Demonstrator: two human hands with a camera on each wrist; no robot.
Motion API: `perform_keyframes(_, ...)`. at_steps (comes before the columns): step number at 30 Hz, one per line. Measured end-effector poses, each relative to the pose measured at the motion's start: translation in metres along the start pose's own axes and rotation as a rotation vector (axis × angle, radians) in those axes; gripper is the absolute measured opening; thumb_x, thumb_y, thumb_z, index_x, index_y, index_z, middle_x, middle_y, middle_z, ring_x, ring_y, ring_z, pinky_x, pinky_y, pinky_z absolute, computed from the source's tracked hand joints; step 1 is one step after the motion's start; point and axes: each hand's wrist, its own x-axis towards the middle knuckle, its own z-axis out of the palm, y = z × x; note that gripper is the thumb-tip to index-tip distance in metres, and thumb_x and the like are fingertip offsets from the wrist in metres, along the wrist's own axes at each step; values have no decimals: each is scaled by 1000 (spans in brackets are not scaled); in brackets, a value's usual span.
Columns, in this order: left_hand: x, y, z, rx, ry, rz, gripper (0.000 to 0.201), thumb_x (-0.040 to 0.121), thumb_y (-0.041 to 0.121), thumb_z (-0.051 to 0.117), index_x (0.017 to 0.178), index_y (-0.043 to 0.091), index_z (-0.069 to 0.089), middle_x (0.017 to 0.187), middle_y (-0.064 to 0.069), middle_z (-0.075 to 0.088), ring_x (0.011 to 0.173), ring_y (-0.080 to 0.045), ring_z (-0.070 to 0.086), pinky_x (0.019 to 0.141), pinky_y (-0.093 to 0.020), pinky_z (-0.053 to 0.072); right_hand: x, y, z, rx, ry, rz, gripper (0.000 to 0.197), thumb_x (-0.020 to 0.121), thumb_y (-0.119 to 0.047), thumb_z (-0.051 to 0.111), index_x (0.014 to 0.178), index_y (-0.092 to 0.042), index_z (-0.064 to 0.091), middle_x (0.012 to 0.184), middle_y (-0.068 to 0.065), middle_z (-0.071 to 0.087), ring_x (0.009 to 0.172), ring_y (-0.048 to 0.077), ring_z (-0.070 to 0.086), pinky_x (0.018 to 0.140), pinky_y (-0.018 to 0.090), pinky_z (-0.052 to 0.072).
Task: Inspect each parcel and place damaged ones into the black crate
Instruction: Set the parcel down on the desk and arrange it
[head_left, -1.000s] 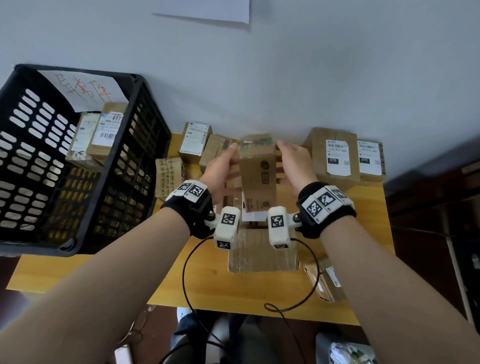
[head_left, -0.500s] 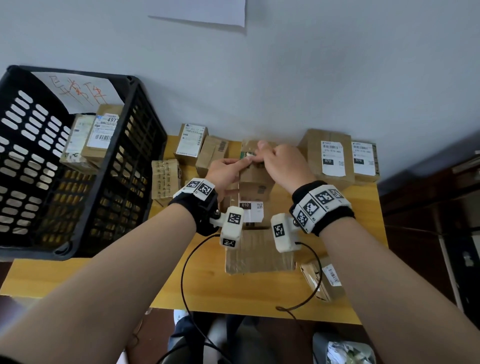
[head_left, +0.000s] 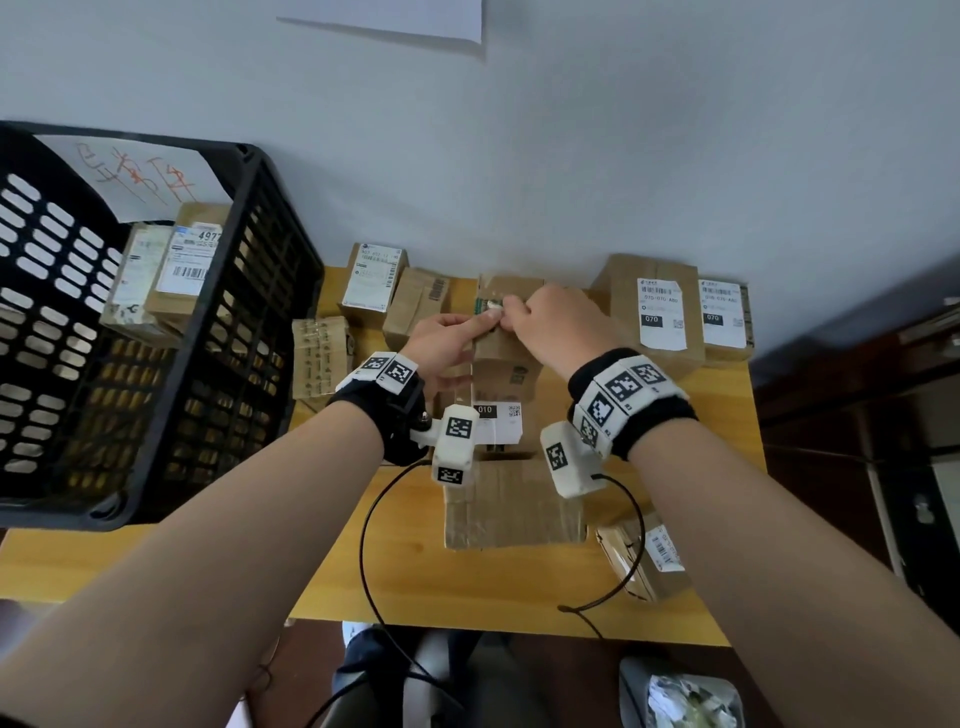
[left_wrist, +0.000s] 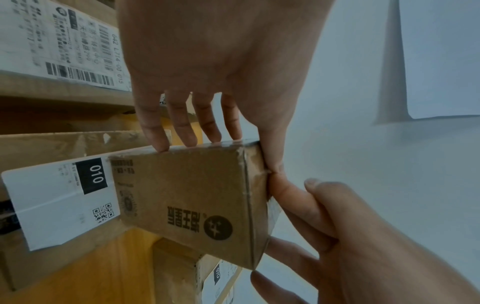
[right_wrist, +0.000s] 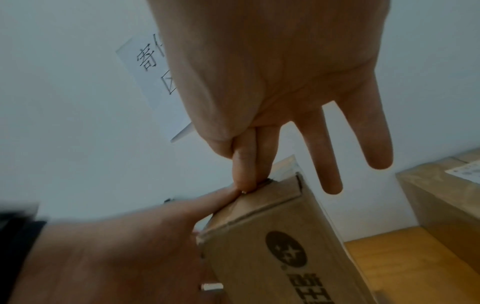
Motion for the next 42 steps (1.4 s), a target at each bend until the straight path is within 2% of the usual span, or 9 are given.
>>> perform_keyframes(3, 0, -3, -1, 2, -24, 1, 58, 80, 52, 85, 124, 19, 67, 111, -1, 78, 108, -18, 71, 91, -46, 62, 0, 18, -7, 562, -44, 94, 45, 105, -36, 44, 86, -20, 81, 88, -12, 78, 83, 3, 68, 74, 20, 48)
perform_keyframes(6, 2, -7, -7, -29, -24, -11, 77, 76, 52, 88, 138, 19, 55, 120, -3, 75, 111, -22, 71, 90, -51, 62, 0, 37, -6, 1053, -10, 405, 34, 106, -35, 45, 106, -20, 75, 106, -3, 77, 106, 25, 71, 82, 38, 59)
perform_keyframes(10, 2, -11, -8, -37, -59, -13, 82, 76, 53, 87, 144, 28, 46, 130, -3, 70, 116, -24, 68, 93, -53, 60, -7, 34, 15, 984, -348, 511, 40, 106, -59, 36, 125, -31, 56, 127, 2, 57, 110, 43, 66, 91, 57, 59)
perform_keyframes(13, 0, -10, -8, -47, -93, 10, 71, 82, 58, 75, 143, 29, 54, 131, -4, 70, 119, -28, 66, 96, -55, 57, -10, 24, 18, 1017, -338, 448, 53, 104, -64, 33, 138, -28, 53, 135, 5, 58, 111, 43, 66, 93, 54, 60)
perform_keyframes(19, -3, 3, -20, -310, -2, 31, 51, 101, 65, 45, 91, 18, 61, 97, -4, 77, 93, -22, 71, 77, -40, 56, -9, 24, 14, 1217, -134, 417, 53, 107, -55, 39, 113, -10, 67, 114, 9, 74, 105, 31, 71, 90, 47, 59)
perform_keyframes(23, -3, 4, -18, -355, 91, 80, 44, 102, 57, 52, 88, 18, 66, 81, 5, 73, 89, -20, 67, 77, -37, 52, -11, 20, 14, 1327, 25, 389, 40, 110, -41, 42, 108, -13, 69, 85, 6, 74, 92, 24, 72, 88, 42, 59)
perform_keyframes(26, 1, -2, -18, -332, 113, 134, 40, 103, 51, 54, 96, 17, 72, 77, 8, 70, 88, -18, 63, 88, -39, 53, -13, 22, 18, 1350, 65, 367, 36, 109, -39, 44, 111, -16, 72, 72, 4, 71, 91, 24, 72, 87, 43, 60)
perform_keyframes(31, -5, -12, -18, -174, 46, 135, 48, 99, 48, 62, 127, 10, 65, 114, -7, 76, 106, -21, 71, 82, -37, 59, -14, 24, 29, 1274, 31, 362, 38, 107, -37, 51, 111, -4, 69, 98, 13, 78, 92, 25, 75, 87, 41, 61)
perform_keyframes(42, -3, -10, -18, 7, 25, 71, 42, 86, 46, 81, 117, 21, 67, 118, -3, 75, 113, -24, 70, 80, -44, 63, -21, 9, 3, 504, 239, 49, 52, 108, -45, 40, 103, -12, 80, 94, 17, 77, 72, 34, 66, 60, 31, 49)
